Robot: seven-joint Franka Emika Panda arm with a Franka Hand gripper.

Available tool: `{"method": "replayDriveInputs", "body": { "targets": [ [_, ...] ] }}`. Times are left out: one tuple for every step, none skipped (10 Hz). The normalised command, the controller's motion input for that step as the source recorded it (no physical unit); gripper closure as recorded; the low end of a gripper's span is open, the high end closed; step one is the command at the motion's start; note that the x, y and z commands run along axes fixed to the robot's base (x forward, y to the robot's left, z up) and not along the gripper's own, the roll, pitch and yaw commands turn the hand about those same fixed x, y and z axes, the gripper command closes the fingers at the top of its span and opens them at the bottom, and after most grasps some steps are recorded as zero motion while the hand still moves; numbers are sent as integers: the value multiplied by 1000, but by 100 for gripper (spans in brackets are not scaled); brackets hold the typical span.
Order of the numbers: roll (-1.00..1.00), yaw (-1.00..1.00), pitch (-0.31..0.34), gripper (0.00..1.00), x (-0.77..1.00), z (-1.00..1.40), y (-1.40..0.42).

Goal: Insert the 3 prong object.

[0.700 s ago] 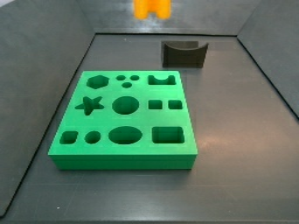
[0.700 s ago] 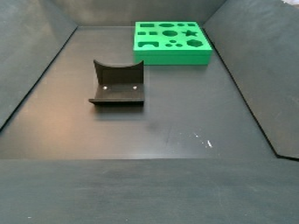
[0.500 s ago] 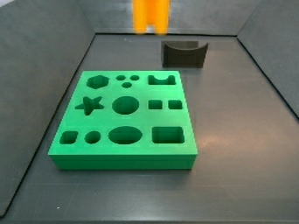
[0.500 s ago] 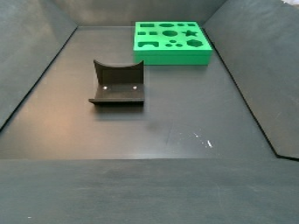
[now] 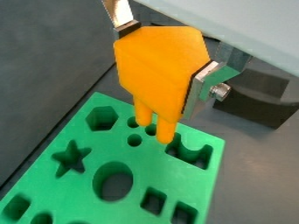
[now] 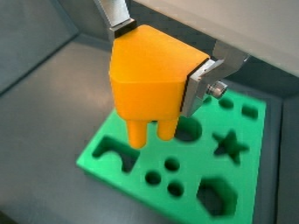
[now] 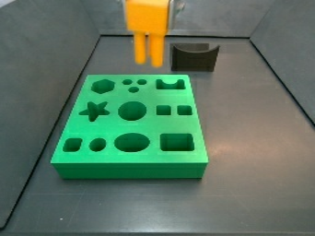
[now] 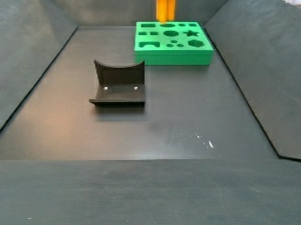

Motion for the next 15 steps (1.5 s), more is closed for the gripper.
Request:
{"method": "replayDriveInputs", "body": {
  "targets": [
    [-107,-517,0,100,-383,-751,297],
    [-83,-303,0,100,-234,-586,171],
    [-63,-137,0,100,-109,-557,43],
    [-51,-160,0,100,-100,-457,31],
    [-71,-126,0,100,-69,-426,0],
    [-60,-163,1,100,-37,-383,0],
    [-30,-340,30,100,-29,-351,0],
    [0,-949,44,100,-163,-309,9],
    [0,-966,34,100,-154,-314,0],
    [0,-946,20,100,-180,-323,6],
    [-31,-883,0,100,-231,-263,3],
    [-71,-889,0,100,-171,-203,0],
    [-73,-949,0,100,-60,-186,0],
    [-74,-1000,-3,100,0,-203,0],
    [-121,-914,-41,100,131,-257,0]
  ]
}}
